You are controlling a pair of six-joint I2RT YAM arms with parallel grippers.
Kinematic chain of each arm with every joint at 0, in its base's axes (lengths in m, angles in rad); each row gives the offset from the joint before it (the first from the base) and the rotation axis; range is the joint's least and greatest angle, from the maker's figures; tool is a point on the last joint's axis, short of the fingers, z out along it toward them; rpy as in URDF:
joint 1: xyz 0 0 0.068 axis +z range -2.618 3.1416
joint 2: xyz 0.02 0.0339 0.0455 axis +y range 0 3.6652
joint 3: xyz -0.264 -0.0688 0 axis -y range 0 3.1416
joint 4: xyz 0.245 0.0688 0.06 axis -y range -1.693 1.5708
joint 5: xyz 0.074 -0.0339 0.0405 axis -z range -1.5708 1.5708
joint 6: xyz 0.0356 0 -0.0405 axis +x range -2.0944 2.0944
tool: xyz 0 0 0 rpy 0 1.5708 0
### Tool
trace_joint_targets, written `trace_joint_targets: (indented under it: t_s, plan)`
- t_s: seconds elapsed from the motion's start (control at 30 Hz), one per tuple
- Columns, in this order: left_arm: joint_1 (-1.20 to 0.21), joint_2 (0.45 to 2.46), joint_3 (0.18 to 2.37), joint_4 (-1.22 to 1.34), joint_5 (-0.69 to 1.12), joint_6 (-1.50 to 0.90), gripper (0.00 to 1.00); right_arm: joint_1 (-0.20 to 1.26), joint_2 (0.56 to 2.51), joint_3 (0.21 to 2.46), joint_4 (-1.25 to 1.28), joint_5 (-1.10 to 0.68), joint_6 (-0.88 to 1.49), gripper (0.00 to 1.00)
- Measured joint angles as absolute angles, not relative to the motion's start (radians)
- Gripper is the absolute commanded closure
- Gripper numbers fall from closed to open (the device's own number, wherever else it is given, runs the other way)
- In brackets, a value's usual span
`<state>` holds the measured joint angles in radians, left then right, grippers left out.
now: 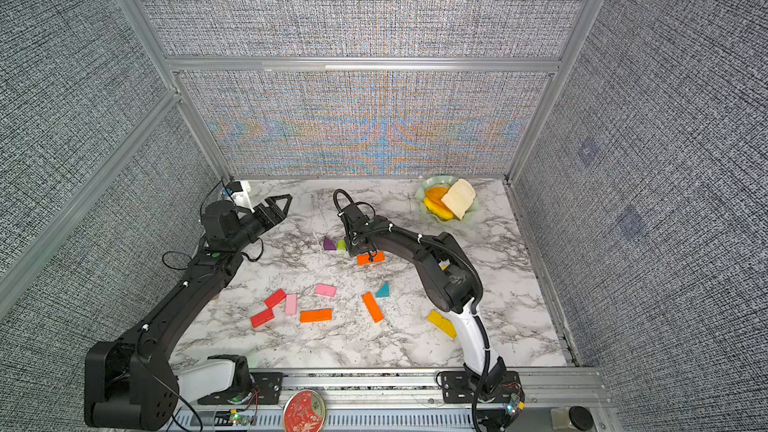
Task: Assemble a carrot with building blocks
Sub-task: Assemble the building block at the center of the board.
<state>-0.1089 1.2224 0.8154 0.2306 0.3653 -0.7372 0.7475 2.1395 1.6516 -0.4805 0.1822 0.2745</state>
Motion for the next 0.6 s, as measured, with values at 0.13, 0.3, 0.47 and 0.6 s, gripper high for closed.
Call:
trace_joint_targets:
  t_s: [0.13,0.3,0.47,0.6]
  plan:
    - [-0.109,1.222,0.815,0.231,0.366,-0.737,0.15,0.754,2.108,1.663,-0.477,0.181,0.267,0.39]
    - [-0.109,1.222,0.815,0.231,0.365,-0.737,0.15,0.737,2.167,1.743,-0.479,0.202,0.259,0.34]
    - [-0.109,1.222,0.815,0.231,0.366,-0.737,0.15,0.719,2.23,1.813,-0.488,0.209,0.245,0.3]
    - [-0.109,1.222,0.815,0.231,0.366,-0.737,0.15,0.709,2.271,1.861,-0.49,0.212,0.237,0.29]
